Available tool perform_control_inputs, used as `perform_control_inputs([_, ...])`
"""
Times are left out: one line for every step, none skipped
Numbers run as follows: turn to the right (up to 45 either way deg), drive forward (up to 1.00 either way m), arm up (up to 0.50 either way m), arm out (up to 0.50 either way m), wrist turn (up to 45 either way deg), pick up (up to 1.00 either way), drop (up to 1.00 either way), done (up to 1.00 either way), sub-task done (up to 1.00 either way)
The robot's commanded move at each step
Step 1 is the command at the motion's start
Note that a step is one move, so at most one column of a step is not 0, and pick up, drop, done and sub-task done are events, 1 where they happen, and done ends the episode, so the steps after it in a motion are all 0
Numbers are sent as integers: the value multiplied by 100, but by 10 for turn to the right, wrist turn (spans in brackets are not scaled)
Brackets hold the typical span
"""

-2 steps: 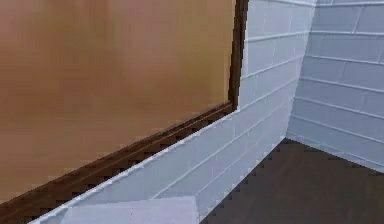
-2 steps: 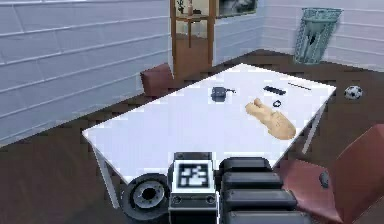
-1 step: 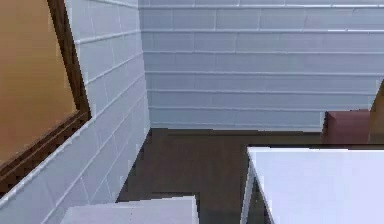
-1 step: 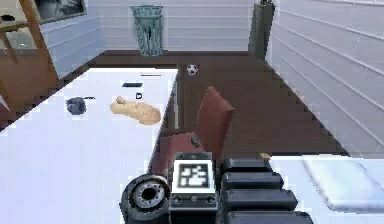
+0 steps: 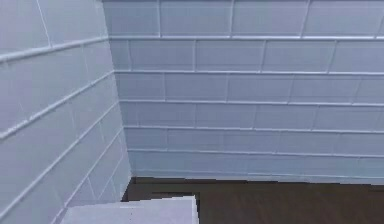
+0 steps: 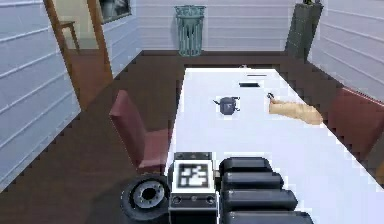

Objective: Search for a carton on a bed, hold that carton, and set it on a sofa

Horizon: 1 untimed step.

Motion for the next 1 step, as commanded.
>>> perform_control_inputs([30, 0, 0, 0, 0, 0, 0, 0, 0])
